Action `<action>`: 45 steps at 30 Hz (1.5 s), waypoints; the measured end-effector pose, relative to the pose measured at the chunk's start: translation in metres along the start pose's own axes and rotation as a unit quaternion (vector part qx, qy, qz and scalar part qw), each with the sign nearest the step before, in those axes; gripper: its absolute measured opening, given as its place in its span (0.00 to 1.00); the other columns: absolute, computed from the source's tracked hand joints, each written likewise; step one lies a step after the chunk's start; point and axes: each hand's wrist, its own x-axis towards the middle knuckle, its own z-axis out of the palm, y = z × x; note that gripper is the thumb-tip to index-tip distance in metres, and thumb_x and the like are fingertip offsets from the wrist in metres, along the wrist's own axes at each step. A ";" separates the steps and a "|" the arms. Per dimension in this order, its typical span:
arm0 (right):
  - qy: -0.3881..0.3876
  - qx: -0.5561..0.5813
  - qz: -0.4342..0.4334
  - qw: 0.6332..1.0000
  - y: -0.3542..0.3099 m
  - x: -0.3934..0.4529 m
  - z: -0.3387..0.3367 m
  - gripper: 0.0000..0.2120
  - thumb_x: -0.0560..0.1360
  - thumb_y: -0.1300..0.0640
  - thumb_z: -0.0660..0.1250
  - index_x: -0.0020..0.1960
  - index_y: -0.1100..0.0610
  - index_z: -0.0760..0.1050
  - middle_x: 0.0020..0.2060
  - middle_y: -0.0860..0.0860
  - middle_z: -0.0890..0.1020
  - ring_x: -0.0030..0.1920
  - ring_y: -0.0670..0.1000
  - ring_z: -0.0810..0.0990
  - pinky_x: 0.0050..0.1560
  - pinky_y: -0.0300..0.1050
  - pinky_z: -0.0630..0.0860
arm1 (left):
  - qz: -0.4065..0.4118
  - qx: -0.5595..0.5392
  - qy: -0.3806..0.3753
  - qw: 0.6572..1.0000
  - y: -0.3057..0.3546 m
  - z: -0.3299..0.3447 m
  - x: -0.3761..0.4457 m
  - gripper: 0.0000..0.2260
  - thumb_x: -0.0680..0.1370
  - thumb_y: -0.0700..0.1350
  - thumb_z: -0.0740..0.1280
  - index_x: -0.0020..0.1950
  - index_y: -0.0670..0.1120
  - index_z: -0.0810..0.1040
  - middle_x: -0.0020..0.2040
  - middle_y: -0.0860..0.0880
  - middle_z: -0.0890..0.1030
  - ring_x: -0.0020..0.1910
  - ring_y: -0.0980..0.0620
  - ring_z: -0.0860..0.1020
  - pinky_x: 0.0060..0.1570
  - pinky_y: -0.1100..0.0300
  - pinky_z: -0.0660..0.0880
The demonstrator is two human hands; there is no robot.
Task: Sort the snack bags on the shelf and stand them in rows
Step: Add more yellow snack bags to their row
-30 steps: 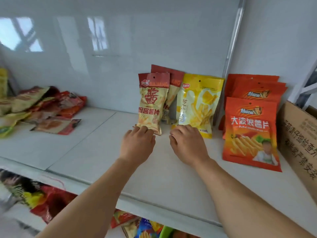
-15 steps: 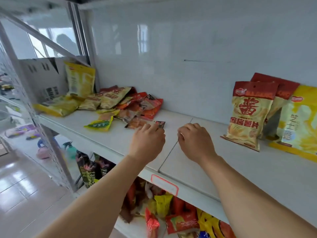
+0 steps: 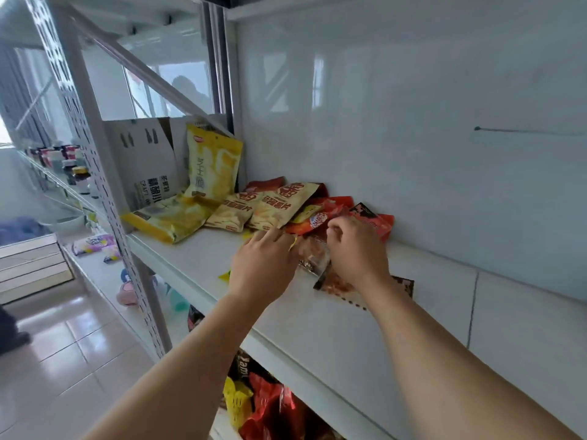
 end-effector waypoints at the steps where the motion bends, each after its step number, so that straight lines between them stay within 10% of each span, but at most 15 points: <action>1: -0.008 0.015 0.016 1.000 -0.004 0.014 0.011 0.11 0.82 0.53 0.58 0.54 0.53 0.79 0.47 0.47 0.82 0.49 0.50 0.79 0.39 0.43 0.70 | -0.012 -0.001 -0.003 1.000 -0.011 0.007 0.009 0.07 0.77 0.49 0.68 0.44 0.48 0.83 0.42 0.50 0.82 0.42 0.45 0.81 0.35 0.53 0.76; 13: -0.127 0.242 0.158 0.949 -0.085 0.138 0.133 0.16 0.81 0.49 0.61 0.64 0.55 0.76 0.60 0.50 0.80 0.61 0.53 0.78 0.53 0.40 0.69 | -0.230 -0.105 -0.028 0.967 -0.170 0.038 0.116 0.18 0.81 0.53 0.63 0.69 0.49 0.75 0.67 0.48 0.75 0.65 0.44 0.74 0.55 0.50 0.73; 17: -0.187 0.328 0.235 0.896 -0.119 0.155 0.183 0.14 0.76 0.44 0.64 0.55 0.52 0.79 0.47 0.51 0.84 0.49 0.55 0.84 0.56 0.58 0.80 | -0.304 -0.195 -0.038 0.932 -0.245 0.054 0.162 0.25 0.79 0.54 0.64 0.74 0.46 0.68 0.71 0.45 0.70 0.68 0.42 0.71 0.64 0.45 0.72; 22: -0.260 0.356 0.317 0.840 -0.167 0.161 0.228 0.16 0.79 0.43 0.65 0.49 0.57 0.77 0.40 0.56 0.84 0.38 0.57 0.84 0.45 0.53 0.82 | -0.349 -0.324 -0.099 0.874 -0.300 0.079 0.210 0.28 0.78 0.54 0.69 0.72 0.42 0.68 0.67 0.44 0.75 0.65 0.42 0.75 0.54 0.56 0.69; 30: -0.225 0.237 0.385 0.863 -0.212 0.166 0.267 0.31 0.68 0.32 0.66 0.57 0.57 0.78 0.48 0.56 0.85 0.44 0.57 0.86 0.45 0.55 0.84 | -0.366 -0.477 -0.212 0.770 -0.335 0.111 0.218 0.22 0.76 0.51 0.73 0.65 0.42 0.77 0.58 0.50 0.80 0.53 0.50 0.77 0.53 0.59 0.73; 33: -0.157 0.292 0.441 0.834 -0.223 0.163 0.278 0.29 0.67 0.37 0.72 0.59 0.57 0.79 0.48 0.53 0.85 0.45 0.55 0.85 0.38 0.48 0.84 | -0.376 -0.525 -0.194 0.739 -0.336 0.112 0.214 0.16 0.76 0.46 0.74 0.61 0.41 0.80 0.53 0.50 0.81 0.47 0.50 0.79 0.47 0.60 0.73; 37: -0.055 0.369 0.483 0.792 -0.230 0.161 0.286 0.22 0.69 0.46 0.76 0.56 0.58 0.81 0.48 0.54 0.86 0.48 0.56 0.85 0.53 0.55 0.82 | -0.395 -0.575 -0.206 0.686 -0.337 0.113 0.206 0.11 0.77 0.43 0.73 0.59 0.42 0.81 0.50 0.46 0.83 0.45 0.48 0.82 0.46 0.57 0.78; 45: -0.111 0.432 0.514 0.732 -0.239 0.161 0.291 0.17 0.70 0.58 0.77 0.56 0.61 0.80 0.48 0.59 0.86 0.49 0.58 0.85 0.52 0.57 0.82 | -0.397 -0.643 -0.169 0.633 -0.325 0.110 0.207 0.04 0.76 0.47 0.73 0.49 0.51 0.80 0.50 0.47 0.85 0.47 0.47 0.84 0.51 0.48 0.82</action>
